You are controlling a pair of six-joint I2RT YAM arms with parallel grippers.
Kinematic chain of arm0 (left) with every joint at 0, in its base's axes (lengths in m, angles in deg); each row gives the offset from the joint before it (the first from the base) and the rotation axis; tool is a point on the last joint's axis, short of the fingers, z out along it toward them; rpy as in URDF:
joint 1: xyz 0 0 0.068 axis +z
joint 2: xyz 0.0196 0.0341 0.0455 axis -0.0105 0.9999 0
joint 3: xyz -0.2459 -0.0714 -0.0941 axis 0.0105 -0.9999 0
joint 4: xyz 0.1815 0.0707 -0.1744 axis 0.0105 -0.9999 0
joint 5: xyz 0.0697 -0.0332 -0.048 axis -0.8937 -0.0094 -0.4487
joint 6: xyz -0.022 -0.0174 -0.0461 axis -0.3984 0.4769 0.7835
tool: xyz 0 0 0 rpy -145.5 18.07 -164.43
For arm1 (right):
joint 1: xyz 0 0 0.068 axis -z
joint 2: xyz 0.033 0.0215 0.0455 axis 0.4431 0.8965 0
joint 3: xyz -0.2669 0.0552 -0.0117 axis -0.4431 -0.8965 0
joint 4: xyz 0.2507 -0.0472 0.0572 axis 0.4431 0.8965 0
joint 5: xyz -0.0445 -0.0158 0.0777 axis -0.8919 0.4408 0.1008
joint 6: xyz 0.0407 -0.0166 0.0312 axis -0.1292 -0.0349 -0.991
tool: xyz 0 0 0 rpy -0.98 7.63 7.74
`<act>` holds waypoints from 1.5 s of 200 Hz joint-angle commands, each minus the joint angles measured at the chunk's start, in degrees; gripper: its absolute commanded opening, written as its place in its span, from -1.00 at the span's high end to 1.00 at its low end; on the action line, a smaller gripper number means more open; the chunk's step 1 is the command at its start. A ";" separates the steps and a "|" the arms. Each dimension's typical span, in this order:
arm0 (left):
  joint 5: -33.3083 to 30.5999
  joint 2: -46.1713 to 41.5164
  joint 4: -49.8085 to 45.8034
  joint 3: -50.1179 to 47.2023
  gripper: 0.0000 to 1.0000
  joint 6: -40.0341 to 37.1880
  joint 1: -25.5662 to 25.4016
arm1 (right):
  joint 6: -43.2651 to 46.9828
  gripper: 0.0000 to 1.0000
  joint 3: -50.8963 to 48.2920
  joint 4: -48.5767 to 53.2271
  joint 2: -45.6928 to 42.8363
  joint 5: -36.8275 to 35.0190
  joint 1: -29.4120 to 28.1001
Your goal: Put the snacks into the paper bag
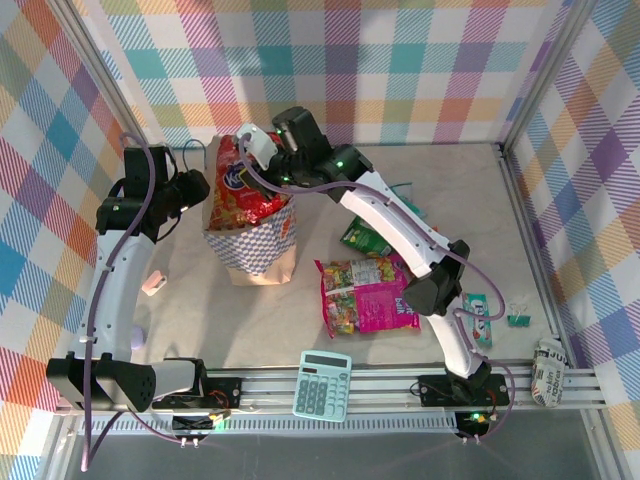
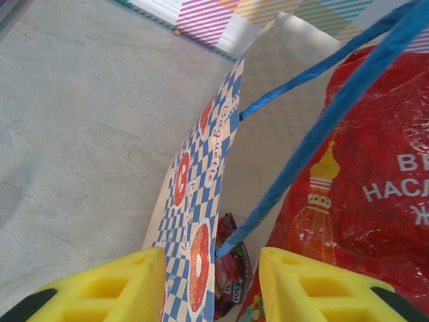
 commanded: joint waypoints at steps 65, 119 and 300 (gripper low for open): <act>1.05 -1.10 0.81 -1.55 0.20 0.33 0.53 | 0.65 1.00 5.12 -9.73 -0.41 4.18 -0.71; 1.33 -1.47 0.90 -1.65 0.20 0.39 0.57 | -0.12 1.00 6.15 -9.17 1.22 5.45 -1.33; 0.85 -1.32 1.07 -1.68 0.21 0.51 0.57 | -9.41 1.00 -1.66 -7.01 1.72 2.32 -1.02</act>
